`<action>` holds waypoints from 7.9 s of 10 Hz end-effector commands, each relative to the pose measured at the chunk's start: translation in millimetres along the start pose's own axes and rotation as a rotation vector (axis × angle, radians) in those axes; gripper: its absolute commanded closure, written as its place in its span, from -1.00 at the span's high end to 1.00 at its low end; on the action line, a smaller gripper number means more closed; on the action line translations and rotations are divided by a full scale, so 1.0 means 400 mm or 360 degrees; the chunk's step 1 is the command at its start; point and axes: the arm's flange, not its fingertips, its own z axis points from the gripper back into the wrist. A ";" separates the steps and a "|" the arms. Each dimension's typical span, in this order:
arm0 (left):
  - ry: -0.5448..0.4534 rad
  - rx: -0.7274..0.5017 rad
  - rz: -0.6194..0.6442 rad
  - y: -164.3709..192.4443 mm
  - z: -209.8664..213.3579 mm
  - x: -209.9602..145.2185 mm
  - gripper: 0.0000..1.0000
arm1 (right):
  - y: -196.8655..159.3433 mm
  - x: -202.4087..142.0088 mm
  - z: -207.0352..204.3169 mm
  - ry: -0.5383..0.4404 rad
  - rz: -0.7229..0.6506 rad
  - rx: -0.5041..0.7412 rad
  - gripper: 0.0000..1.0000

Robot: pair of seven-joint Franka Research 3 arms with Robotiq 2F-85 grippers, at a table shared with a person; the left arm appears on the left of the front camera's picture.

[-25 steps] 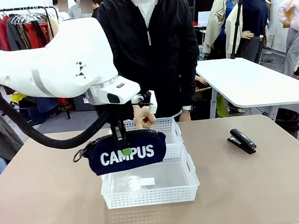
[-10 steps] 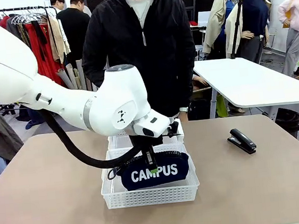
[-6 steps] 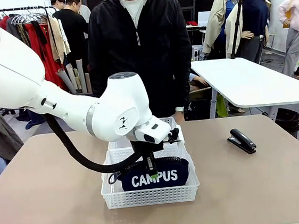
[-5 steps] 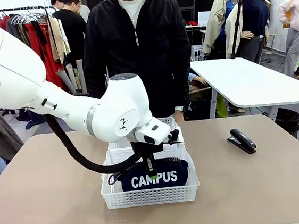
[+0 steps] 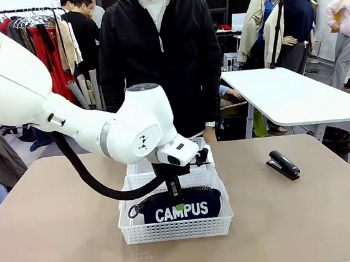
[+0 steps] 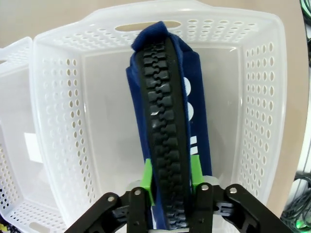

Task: Distribute items into two baskets.
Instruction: Place the picked Pencil pouch into the Organizing basket as instructed by the person, then pick up the Stapler that the person points to.

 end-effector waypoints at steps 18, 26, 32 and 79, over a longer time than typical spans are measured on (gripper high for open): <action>0.0062 0.0059 0.0071 0.022 0.125 -0.015 1.00 | 0.005 0.006 0.002 -0.0004 0.0006 -0.0004 1.00; 0.0062 0.0059 0.0071 0.022 0.125 -0.015 1.00 | 0.005 0.006 0.002 -0.0004 0.0006 -0.0004 1.00; 0.0030 0.0070 0.0396 0.161 0.151 -0.078 1.00 | 0.005 0.006 0.002 -0.0004 0.0006 -0.0004 1.00; -0.1424 -0.0579 0.1431 0.323 0.558 -1.174 1.00 | 0.005 0.006 0.002 -0.0004 0.0006 -0.0004 1.00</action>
